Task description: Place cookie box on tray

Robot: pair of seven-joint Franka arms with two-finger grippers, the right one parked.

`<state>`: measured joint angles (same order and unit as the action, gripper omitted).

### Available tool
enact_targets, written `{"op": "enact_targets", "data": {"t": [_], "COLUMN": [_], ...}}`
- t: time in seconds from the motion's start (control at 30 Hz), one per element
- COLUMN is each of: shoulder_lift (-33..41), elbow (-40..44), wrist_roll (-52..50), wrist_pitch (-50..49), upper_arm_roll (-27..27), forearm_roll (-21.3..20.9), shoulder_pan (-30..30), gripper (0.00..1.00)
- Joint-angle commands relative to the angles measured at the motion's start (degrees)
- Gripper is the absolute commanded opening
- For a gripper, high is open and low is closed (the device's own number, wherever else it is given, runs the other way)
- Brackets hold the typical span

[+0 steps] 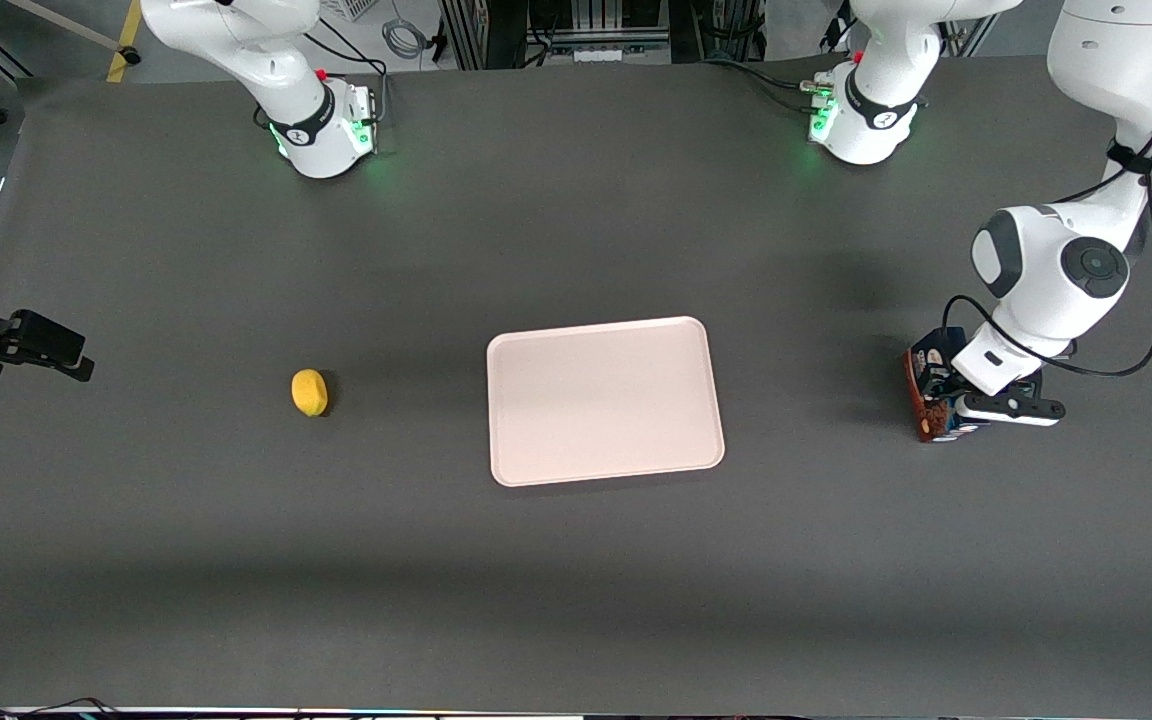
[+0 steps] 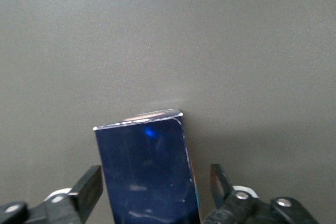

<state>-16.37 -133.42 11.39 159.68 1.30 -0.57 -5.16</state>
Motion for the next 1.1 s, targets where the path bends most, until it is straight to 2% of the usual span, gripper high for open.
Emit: {"op": "enact_targets", "data": {"t": [0.0, 0.13, 0.2, 0.4, 0.87, 1.07], "shoulder_lift": [0.90, 0.90, 0.90, 0.99, 4.85, 8.72], "elbow": [-0.35, -0.35, -0.26, 0.35, 4.57, 12.29], "wrist_roll": [-0.57, -0.66, -0.66, -0.75, -0.93, -1.98], "wrist_pitch": [-1.21, -1.21, -1.21, -2.26, -12.28, -26.76], "upper_arm_roll": [-0.07, -0.07, -0.07, 0.02, 0.19, 0.19], "forearm_roll": [0.30, 0.30, 0.30, 0.30, 0.39, 0.39], "shoulder_pan": [0.07, 0.07, 0.15, 0.15, 0.33, 0.42], "gripper": [0.49, 0.26, 0.18, 0.16, 0.13, 0.13]}}
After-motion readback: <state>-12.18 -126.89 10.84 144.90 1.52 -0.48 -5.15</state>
